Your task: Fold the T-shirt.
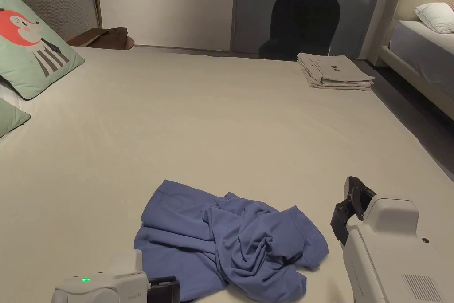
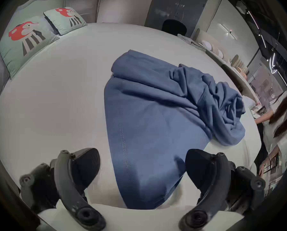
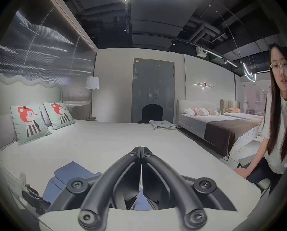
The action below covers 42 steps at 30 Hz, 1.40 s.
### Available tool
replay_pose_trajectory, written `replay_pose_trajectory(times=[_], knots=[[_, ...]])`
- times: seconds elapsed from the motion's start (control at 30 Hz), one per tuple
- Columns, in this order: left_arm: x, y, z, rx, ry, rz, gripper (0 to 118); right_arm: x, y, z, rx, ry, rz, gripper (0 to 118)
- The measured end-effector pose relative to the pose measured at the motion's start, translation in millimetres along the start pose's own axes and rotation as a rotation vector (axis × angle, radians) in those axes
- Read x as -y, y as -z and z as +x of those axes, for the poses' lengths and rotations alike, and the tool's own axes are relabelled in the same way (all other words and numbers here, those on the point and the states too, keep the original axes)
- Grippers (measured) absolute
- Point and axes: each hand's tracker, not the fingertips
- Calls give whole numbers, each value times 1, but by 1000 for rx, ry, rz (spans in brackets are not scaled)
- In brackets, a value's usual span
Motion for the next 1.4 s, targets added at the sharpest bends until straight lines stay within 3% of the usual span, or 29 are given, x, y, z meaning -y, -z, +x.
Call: replay_pose_trajectory(times=[0.1,0.17,0.3,0.37,0.47,0.5,0.53,0.7,0.9,0.93,0.97,1.03,1.07,1.13,1.27,1.4], knots=[[3,1,11,-35,30,-3,102,2,1,0,-5,0,-9,0],[6,2,17,-30,47,-8,78,2,0,0,-9,0,-13,0],[13,12,22,-78,105,4,69,3,0,3,-7,1,-16,0],[15,9,26,-95,104,11,48,4,-1,5,-4,4,-19,0],[14,1,27,-86,108,42,34,5,-1,8,-1,6,-23,0],[13,-1,28,-91,111,51,14,6,-1,9,0,7,-24,0],[10,-2,25,-58,104,55,4,6,0,9,3,7,-26,0],[-2,-25,28,10,70,114,4,10,10,14,8,12,-55,0],[-19,-35,25,78,74,170,3,27,69,24,-1,36,-370,2],[-21,-35,24,79,70,171,3,33,81,27,-14,58,-411,17],[-23,-34,22,82,71,174,3,39,91,29,-20,60,-467,40],[-25,-34,22,88,69,178,3,54,114,34,-26,86,-577,100],[-25,-34,22,88,70,176,3,62,125,36,-24,101,-641,114],[-26,-32,22,83,76,171,3,80,142,41,-16,164,-726,115],[-27,-31,23,89,76,168,3,103,162,45,-14,127,-782,113],[-28,-26,24,82,91,156,3,118,169,44,-26,121,-812,78]])
